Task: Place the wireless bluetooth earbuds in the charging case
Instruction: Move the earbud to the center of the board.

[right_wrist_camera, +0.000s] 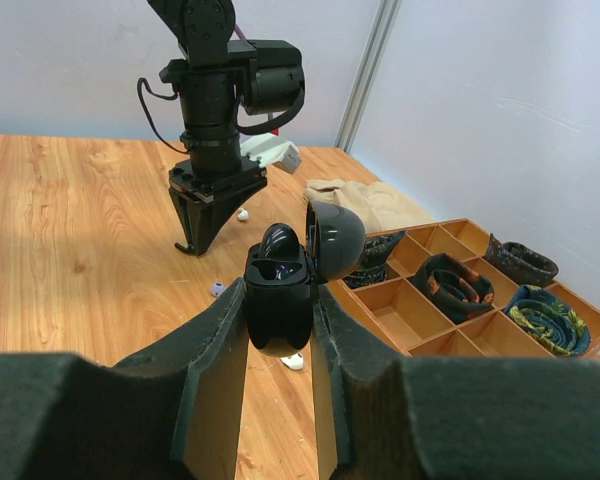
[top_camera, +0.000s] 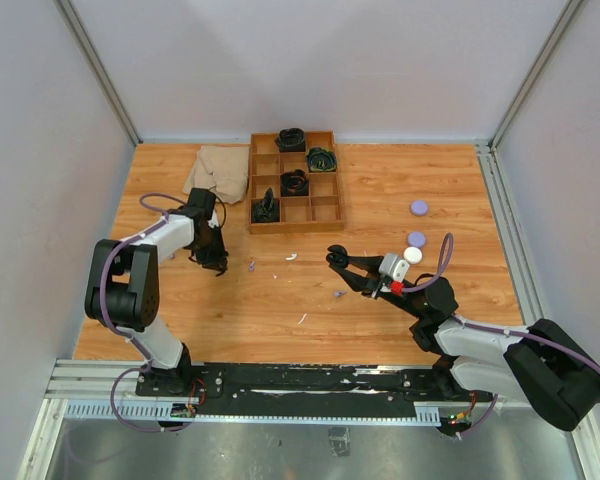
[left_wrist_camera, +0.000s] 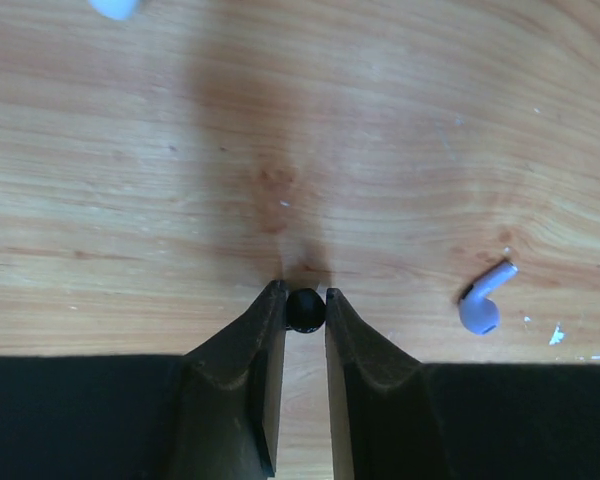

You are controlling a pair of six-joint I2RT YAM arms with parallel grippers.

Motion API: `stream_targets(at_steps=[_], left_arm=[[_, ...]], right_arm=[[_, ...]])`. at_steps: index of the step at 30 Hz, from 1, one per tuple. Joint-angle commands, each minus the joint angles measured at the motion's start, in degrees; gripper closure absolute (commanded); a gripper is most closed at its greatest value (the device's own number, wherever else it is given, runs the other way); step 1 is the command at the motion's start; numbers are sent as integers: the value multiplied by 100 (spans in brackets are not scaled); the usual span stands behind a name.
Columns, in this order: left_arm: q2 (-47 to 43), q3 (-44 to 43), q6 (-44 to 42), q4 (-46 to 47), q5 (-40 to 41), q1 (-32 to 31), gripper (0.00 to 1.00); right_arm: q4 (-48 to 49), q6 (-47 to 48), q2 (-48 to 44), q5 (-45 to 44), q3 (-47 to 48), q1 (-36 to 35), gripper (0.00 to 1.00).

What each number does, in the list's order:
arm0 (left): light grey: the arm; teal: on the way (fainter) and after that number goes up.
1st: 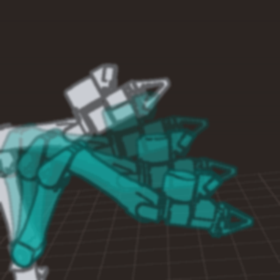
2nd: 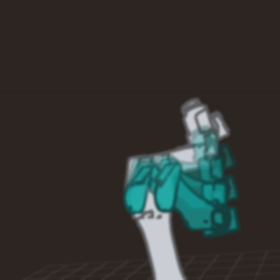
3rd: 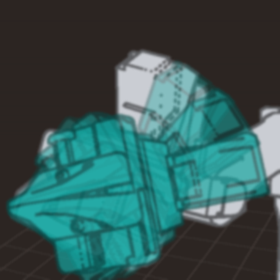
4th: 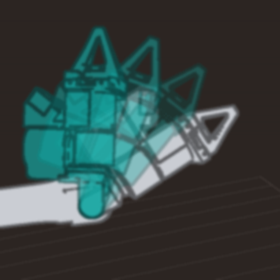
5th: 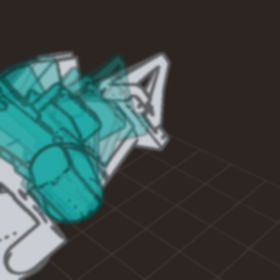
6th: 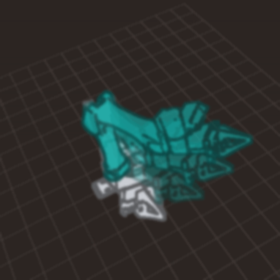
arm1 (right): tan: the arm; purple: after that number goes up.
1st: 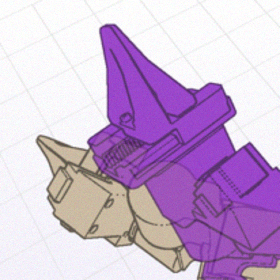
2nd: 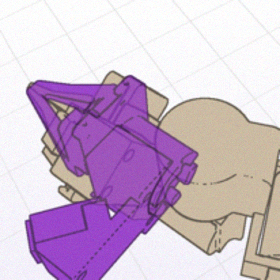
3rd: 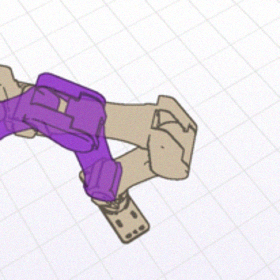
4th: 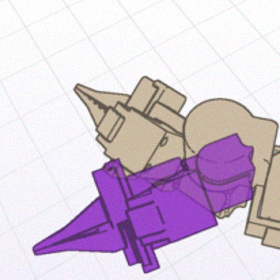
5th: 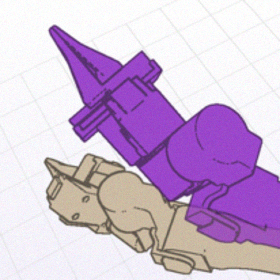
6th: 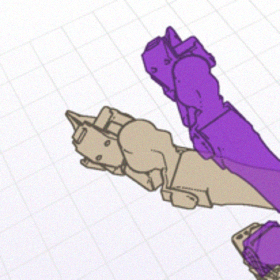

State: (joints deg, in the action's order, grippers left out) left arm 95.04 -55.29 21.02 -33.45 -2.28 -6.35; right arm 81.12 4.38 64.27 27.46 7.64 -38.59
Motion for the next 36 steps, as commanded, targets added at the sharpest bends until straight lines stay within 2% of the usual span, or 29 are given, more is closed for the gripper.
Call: stream_targets(at_steps=[1,8,11,23,29,36], left_arm=[[-43,229,249,-43,-174,-231,73],[-238,412,237,-40,-174,-277,58],[-316,509,219,-48,-280,-295,55],[-732,697,301,-191,-228,-428,53],[-759,316,258,-569,438,-521,53],[-330,-224,156,-922,1092,-821,54]], right_arm=[[214,-34,-109,74,-3,-46,99],[210,-29,-132,75,-8,-51,99],[195,-25,-121,75,-1,-48,99],[205,-43,-105,93,14,-46,99],[193,-34,-102,92,10,-47,99],[176,-10,-105,92,9,-50,99]])
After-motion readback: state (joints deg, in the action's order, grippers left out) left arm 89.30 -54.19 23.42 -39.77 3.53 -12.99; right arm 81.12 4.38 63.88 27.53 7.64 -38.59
